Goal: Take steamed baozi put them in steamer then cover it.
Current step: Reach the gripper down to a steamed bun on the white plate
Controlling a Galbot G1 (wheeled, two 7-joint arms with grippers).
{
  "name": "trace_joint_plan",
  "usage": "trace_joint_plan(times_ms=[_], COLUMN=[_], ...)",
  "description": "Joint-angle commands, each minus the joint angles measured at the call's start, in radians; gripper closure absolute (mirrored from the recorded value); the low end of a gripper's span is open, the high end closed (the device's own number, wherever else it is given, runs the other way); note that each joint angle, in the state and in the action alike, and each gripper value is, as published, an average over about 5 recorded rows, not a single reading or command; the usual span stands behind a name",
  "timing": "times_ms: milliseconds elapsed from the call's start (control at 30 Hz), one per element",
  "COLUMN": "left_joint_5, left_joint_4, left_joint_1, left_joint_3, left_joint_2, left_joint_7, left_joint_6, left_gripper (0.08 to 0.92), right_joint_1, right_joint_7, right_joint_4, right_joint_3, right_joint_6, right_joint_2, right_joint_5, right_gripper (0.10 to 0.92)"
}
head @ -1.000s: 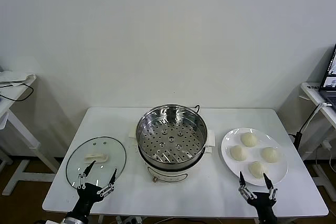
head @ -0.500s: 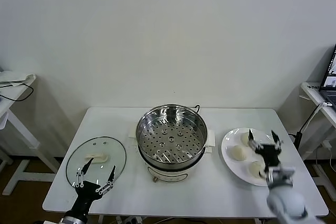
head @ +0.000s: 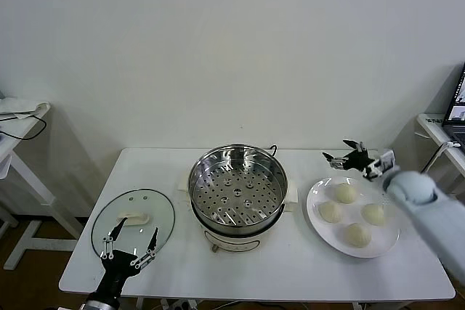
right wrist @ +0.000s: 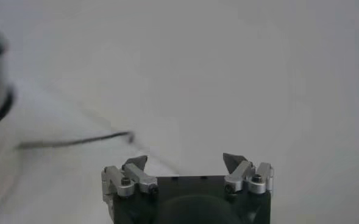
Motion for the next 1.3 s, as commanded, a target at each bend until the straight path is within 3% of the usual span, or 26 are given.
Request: trace_joint_plan(times_ms=[33, 267, 767, 1300], left_joint_5=[0.0, -0.001, -0.001, -0.001], left_joint_4=[-0.002, -0.005, -0.001, 0.017], left_joint_1=[0.002, 0.01, 0.027, 0.027], left_joint_3=[-0.002, -0.01, -0.02, -0.022], left_joint_2=[-0.002, -0.005, -0.012, -0.017], left_joint_7=[-0.001, -0.006, -0.015, -0.022], left_joint_6=[0.0, -0.001, -0.008, -0.015], left_gripper=[0.177, 0.177, 0.177, 0.177], right_joint_1=[0.354, 0.373, 0.315, 0.271], right_joint_7=[-0.566, -0.626, -0.474, -0.401], right_joint_4=[-0.259, -0.325, -0.455, -0.504], right_joint_3=[-0.276, -0.31, -0.322, -0.303], right_joint_6=[0.026, 0.107, 0.154, 0.169], right_joint_2=[-0.018, 0.08, 0.266, 0.326], right_joint_5=[-0.264, -0.547, -0.644, -0.698], right_gripper=[0.203, 0.203, 0.203, 0.214])
